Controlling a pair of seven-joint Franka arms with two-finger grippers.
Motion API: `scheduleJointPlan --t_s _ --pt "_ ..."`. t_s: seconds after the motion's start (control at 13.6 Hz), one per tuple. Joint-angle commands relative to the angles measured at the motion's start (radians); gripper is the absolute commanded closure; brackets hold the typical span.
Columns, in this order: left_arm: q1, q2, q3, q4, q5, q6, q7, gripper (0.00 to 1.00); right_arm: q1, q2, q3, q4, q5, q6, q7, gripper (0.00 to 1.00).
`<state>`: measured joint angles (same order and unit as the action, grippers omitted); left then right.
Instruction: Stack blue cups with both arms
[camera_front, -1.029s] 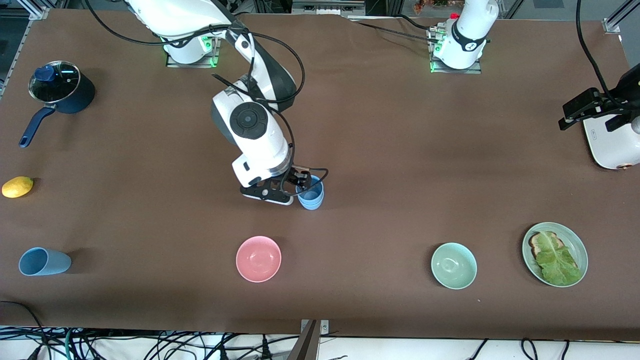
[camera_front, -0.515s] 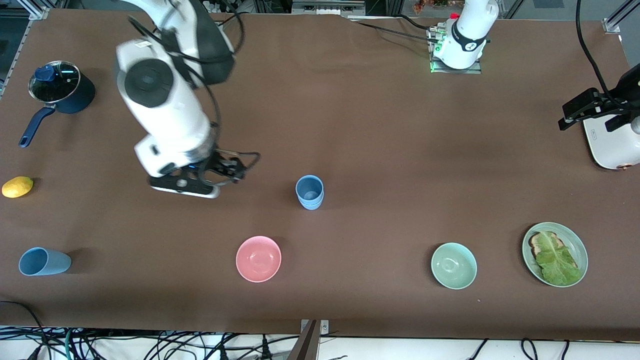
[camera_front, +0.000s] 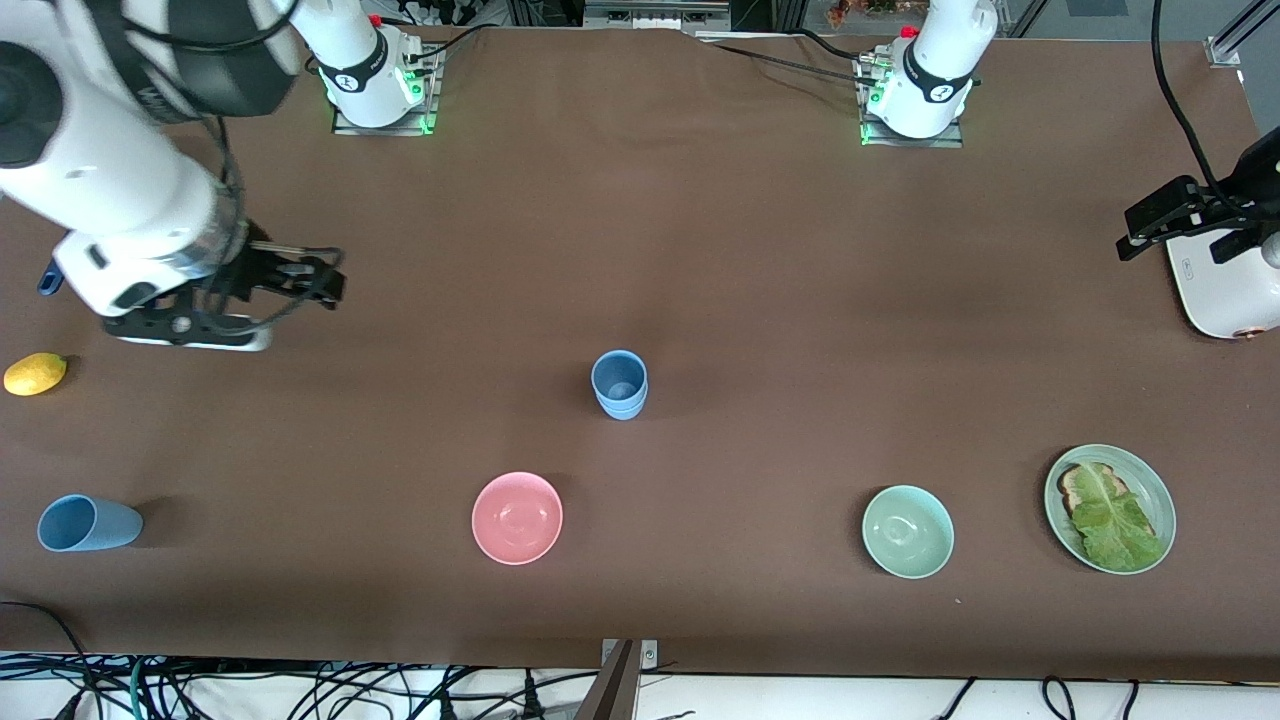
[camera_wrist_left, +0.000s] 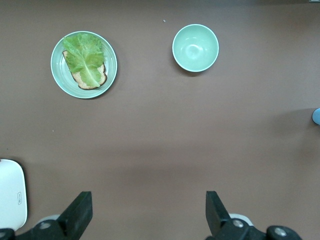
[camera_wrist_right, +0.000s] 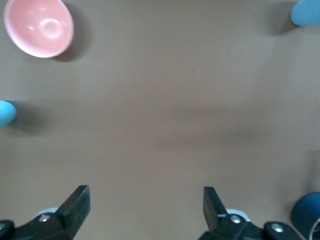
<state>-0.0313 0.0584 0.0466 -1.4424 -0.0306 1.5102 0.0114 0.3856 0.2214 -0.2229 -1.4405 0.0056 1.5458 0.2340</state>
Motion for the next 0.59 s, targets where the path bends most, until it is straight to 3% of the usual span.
scheduleJointPlan --t_s 0.0,0.07,0.22,0.51 --pt "-0.001 -0.003 -0.005 0.008 0.023 -0.007 0.019 0.00 -0.194 -0.123 0.118 -0.156 0.016 0.019 -0.055 0.00" --pt "-0.001 -0.003 -0.005 0.008 0.023 -0.007 0.019 0.00 -0.261 -0.137 0.170 -0.175 0.008 0.036 -0.053 0.00" --pt "-0.001 -0.003 -0.005 0.008 0.023 -0.008 0.019 0.00 -0.342 -0.146 0.217 -0.178 0.008 0.043 -0.047 0.00" --pt "-0.001 -0.003 -0.005 0.008 0.023 -0.007 0.019 0.00 -0.364 -0.264 0.223 -0.245 0.011 0.103 -0.053 0.00"
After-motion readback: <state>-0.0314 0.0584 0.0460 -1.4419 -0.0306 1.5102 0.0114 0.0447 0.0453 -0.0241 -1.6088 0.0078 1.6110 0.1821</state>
